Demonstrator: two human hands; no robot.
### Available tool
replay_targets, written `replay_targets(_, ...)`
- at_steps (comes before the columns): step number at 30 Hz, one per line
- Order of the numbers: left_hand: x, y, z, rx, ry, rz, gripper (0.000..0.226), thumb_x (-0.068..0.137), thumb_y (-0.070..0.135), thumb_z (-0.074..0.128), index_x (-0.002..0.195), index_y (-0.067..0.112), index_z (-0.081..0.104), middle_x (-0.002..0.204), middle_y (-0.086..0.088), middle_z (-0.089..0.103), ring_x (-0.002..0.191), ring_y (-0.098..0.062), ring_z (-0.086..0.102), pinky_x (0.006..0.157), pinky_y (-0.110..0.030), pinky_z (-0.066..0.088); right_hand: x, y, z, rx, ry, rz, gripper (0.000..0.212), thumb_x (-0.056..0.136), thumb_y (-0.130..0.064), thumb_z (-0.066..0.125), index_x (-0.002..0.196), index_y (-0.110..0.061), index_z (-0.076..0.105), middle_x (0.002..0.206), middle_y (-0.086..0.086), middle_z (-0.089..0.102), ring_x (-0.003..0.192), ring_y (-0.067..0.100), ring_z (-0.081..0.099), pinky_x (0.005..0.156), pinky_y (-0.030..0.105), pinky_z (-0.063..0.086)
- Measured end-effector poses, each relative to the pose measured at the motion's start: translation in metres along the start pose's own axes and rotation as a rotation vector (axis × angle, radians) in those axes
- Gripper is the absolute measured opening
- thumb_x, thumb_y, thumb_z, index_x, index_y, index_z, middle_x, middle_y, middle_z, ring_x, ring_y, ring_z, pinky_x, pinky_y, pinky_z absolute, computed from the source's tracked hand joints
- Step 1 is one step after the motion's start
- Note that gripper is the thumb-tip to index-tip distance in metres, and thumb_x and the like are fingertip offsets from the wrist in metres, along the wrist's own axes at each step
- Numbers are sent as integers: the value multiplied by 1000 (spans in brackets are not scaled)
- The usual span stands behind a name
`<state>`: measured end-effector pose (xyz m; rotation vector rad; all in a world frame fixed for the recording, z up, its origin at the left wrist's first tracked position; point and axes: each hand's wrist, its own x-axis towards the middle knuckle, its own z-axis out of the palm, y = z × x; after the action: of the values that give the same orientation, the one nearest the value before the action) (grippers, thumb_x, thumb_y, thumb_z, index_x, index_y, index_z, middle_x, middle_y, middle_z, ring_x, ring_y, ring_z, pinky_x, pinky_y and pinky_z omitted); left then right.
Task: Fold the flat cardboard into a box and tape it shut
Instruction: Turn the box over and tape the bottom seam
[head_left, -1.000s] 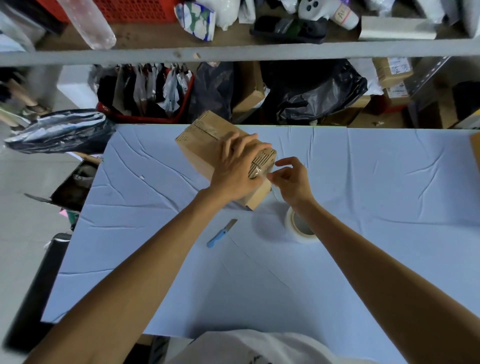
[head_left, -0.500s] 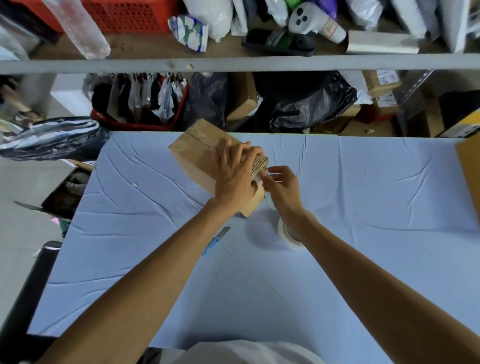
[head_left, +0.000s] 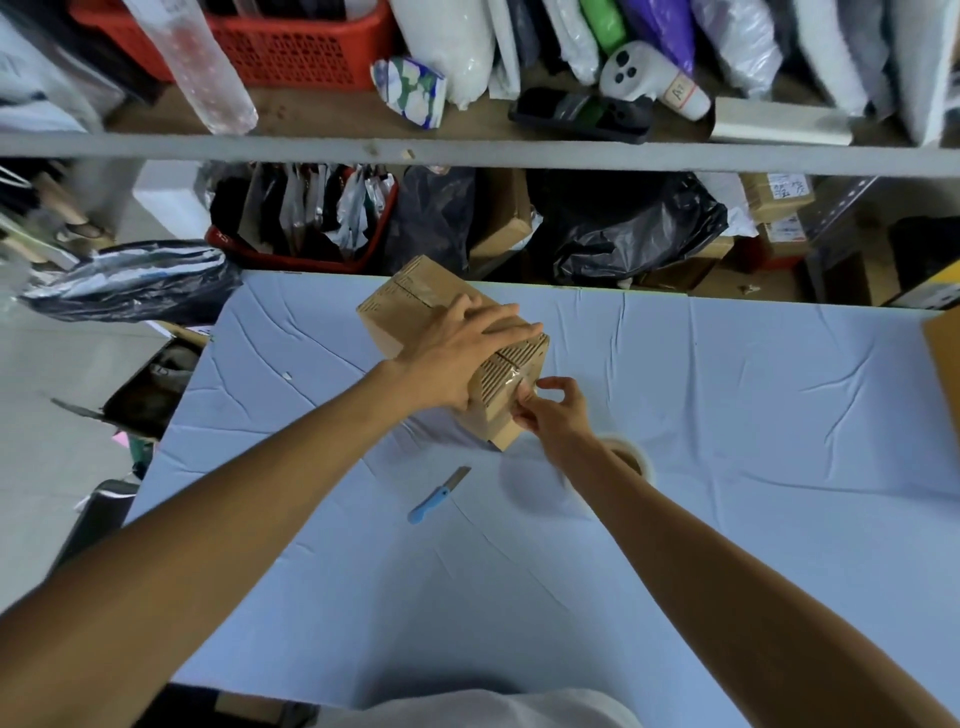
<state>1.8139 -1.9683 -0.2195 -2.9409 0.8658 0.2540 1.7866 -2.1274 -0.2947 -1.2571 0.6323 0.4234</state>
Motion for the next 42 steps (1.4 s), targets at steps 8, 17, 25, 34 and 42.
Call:
replay_targets(8,-4,19,7,-98,55,-175,111,55,53,81,143,29,17,129,-12,29,116,-32,31,107,-48,29,-28,-25,-1,-326,21,-249,9,80,-3,60,88,-6,64,82,12,66,75,23,66,69,34,58)
replay_targets(17,-17,6,-7,-143,-95,-141,121,55,52,81,150,35,8,133,-7,36,114,-28,34,102,-42,32,-62,-18,6,-617,-77,-421,30,81,-20,73,106,-8,62,95,-1,66,84,17,64,63,24,53)
replay_targets(25,-44,38,8,-317,11,-325,122,50,74,73,150,35,14,121,-4,45,98,-25,39,92,-36,38,-68,-30,-20,-758,-220,-408,14,82,-11,65,95,-9,69,86,4,68,71,18,59,55,14,43)
replay_targets(34,-70,73,1,-383,45,-562,125,50,74,74,150,31,12,123,-9,40,108,-30,38,84,-41,41,-79,-38,-21,-782,-379,-430,29,78,4,54,101,-4,69,99,11,72,92,25,67,76,28,50)
replay_targets(42,-65,61,9,-337,34,-532,121,53,76,69,150,31,12,126,-9,38,110,-29,37,88,-43,39,-80,-16,-24,-657,-209,-451,18,85,-19,66,100,-8,69,90,8,72,86,25,66,78,41,53)
